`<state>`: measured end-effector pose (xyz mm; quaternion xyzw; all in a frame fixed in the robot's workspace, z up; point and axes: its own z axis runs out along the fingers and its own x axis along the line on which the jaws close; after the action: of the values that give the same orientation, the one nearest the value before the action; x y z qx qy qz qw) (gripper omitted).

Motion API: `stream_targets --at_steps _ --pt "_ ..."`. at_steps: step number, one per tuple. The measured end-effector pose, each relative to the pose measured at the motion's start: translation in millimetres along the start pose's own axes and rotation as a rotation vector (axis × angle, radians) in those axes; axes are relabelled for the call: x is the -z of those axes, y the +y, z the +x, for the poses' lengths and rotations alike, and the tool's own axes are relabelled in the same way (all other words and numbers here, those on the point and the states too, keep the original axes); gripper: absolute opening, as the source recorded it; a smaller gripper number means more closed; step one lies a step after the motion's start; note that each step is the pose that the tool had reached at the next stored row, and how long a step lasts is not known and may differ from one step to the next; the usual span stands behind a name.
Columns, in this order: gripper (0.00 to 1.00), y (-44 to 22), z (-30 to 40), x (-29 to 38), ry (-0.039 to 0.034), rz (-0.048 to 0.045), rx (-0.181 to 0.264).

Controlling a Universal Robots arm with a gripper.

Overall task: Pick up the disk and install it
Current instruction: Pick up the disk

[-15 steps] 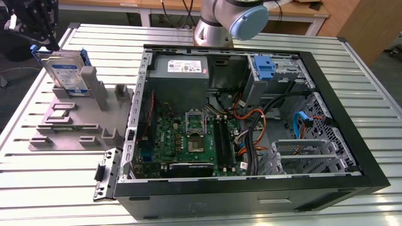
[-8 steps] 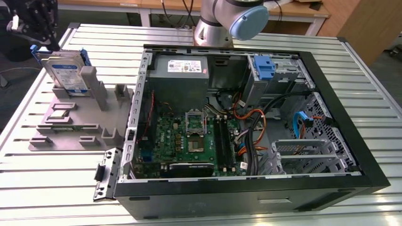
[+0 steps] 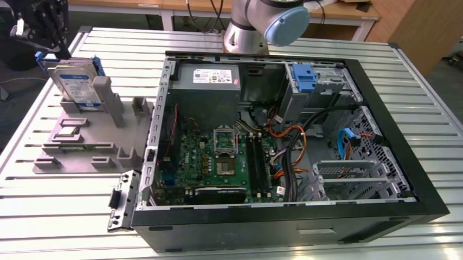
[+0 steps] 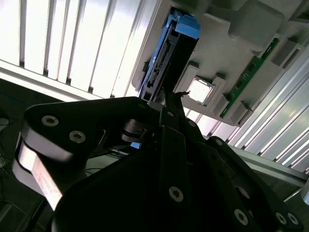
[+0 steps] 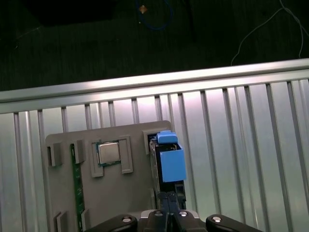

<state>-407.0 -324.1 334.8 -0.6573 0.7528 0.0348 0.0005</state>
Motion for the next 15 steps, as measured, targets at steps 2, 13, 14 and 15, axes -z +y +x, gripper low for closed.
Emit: stream_targets --at_steps 2,13,14,15 --pt "0.10 -0.7 -0.2 -0.6 -0.0002 0.0004 0.000" --pt "0.17 -2.3 -0.7 -0.8 -0.0002 0.0003 0.000" --pt "0.23 -2.4 -0.7 -0.8 -0.0002 0.0004 0.000" --pt "0.23 -2.4 -0.7 -0.8 -0.0001 0.0003 0.000"
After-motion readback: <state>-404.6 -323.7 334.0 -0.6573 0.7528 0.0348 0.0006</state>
